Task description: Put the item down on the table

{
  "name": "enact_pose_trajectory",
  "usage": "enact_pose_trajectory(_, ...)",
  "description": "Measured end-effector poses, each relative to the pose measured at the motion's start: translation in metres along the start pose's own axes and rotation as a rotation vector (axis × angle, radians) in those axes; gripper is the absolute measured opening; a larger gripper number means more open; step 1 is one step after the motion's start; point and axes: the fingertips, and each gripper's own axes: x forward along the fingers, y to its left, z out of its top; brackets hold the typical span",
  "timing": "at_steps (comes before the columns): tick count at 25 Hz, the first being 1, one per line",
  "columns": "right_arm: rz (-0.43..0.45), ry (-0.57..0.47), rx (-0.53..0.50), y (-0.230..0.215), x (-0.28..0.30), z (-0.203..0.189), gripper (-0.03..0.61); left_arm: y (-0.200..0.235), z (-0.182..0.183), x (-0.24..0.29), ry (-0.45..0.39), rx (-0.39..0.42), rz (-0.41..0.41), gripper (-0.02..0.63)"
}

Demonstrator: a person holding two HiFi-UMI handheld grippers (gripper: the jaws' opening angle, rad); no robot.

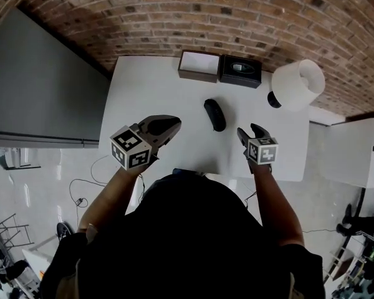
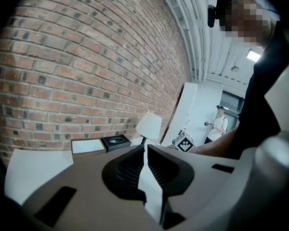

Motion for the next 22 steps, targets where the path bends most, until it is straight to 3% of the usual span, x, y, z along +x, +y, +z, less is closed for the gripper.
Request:
enact_pose_trajectory(14, 0.064, -0.151, -0.040, 0.036, -0.067, 0.046, 0.208, -0.026, 0.001, 0.003, -0.010, 0.017, -0.015, 0.040)
enact_pose_trajectory(22, 0.053, -0.221, -0.056, 0.037, -0.096, 0.069, 0.163, -0.025, 0.009, 0.001, -0.025, 0.030, -0.013, 0.040)
